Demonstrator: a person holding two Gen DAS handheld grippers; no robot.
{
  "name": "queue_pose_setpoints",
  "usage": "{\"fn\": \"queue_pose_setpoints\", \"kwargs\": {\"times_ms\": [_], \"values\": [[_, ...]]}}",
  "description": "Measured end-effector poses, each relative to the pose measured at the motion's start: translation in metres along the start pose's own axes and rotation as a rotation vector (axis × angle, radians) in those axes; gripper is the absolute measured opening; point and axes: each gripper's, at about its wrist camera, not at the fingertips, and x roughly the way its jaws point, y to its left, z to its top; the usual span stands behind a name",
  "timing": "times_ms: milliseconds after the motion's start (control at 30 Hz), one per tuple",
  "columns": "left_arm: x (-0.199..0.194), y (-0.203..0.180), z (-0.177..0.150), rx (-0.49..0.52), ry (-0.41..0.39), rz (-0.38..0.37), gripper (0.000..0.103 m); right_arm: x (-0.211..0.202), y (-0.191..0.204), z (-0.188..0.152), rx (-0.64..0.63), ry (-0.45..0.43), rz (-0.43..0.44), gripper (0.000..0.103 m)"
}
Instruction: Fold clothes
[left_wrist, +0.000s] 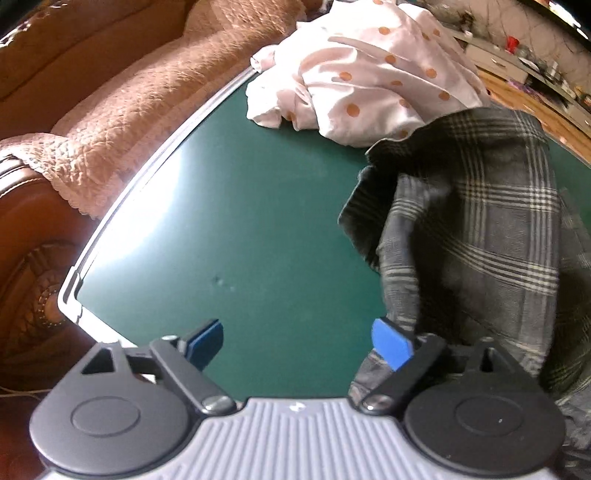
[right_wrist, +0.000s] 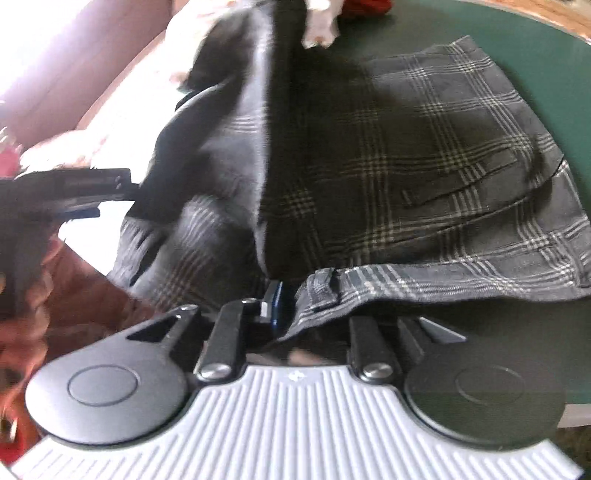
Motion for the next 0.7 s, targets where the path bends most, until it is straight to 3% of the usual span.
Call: {"fn": "queue_pose_setpoints", "kwargs": {"times_ms": [100,167,200,267,433,700], "values": [[-0.008,-0.001,-0.007,0.017,0.035,-0.033,0.098,-0.039,-0.023,0.001,0.002,-0.015,0.04,0.033],[-0.011,-0.006,-0.015,0.02,0.066,-0.055,0.098,-0.06,-0.04,0.002,0.027,-0.031,0.067,0.048],[-0.013,-0.008,-0.019,0.022,0.079,-0.066,0.098,-0.068,-0.047,0.001,0.032,-0.039,0.065,0.05],[-0.017,-0.007,-0.028,0.023,0.091,-0.081,0.098,-0.087,-0.062,-0.002,0.043,-0.062,0.035,0.05],[-0.026,0.002,-0.039,0.036,0.11,-0.094,0.098,-0.104,-0.11,0.008,0.067,-0.169,-0.163,0.05],[-0.041,0.009,-0.062,0.064,0.121,-0.12,0.098,-0.066,-0.189,0.023,0.142,-0.194,-0.149,0.05]]}}
